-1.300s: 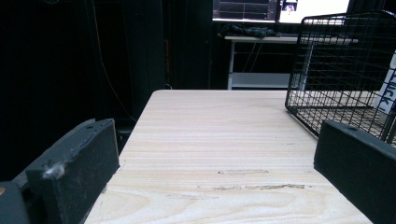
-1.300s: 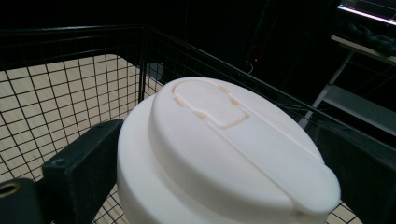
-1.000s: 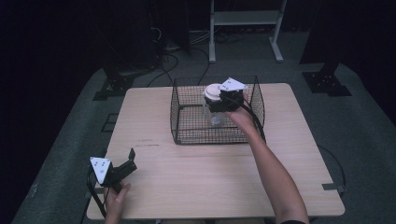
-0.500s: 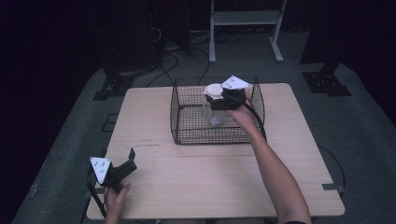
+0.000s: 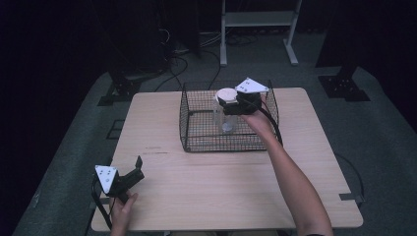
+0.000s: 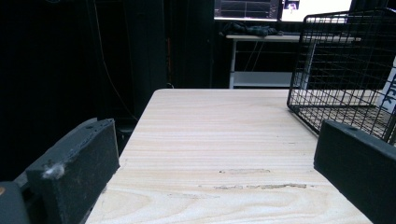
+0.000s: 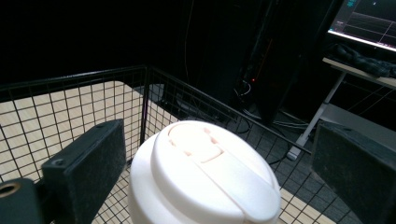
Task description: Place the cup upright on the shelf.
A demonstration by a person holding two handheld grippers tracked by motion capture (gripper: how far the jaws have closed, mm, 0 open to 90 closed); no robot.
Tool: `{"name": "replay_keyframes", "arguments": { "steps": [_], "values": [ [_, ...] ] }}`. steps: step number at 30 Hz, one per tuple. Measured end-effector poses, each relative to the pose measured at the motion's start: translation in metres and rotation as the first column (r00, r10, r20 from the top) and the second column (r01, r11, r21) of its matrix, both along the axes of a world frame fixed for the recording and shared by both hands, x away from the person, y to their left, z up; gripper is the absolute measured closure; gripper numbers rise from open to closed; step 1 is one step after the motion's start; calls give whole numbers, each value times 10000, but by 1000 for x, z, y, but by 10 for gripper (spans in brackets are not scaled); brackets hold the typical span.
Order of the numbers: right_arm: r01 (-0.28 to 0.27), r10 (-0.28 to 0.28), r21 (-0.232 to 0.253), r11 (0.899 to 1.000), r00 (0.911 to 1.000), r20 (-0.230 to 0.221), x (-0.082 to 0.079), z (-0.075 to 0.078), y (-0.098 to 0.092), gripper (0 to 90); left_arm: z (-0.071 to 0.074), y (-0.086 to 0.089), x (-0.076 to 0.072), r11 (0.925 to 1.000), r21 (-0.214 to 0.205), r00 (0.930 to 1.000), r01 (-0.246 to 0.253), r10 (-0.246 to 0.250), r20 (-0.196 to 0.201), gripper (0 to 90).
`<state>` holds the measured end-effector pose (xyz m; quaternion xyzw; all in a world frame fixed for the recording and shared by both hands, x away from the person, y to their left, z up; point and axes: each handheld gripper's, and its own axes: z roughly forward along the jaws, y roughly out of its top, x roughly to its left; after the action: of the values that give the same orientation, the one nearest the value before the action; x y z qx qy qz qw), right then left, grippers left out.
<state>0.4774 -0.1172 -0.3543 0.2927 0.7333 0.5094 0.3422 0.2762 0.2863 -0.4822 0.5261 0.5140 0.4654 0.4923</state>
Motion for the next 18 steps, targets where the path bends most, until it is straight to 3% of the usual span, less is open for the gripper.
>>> {"name": "replay_keyframes", "arguments": {
  "steps": [18],
  "values": [
    [-211,210,77,9997,9997,88,-19,19,-14,31,0,0,0,10000,22,10000,57,-57,24,0]
  ]
}}
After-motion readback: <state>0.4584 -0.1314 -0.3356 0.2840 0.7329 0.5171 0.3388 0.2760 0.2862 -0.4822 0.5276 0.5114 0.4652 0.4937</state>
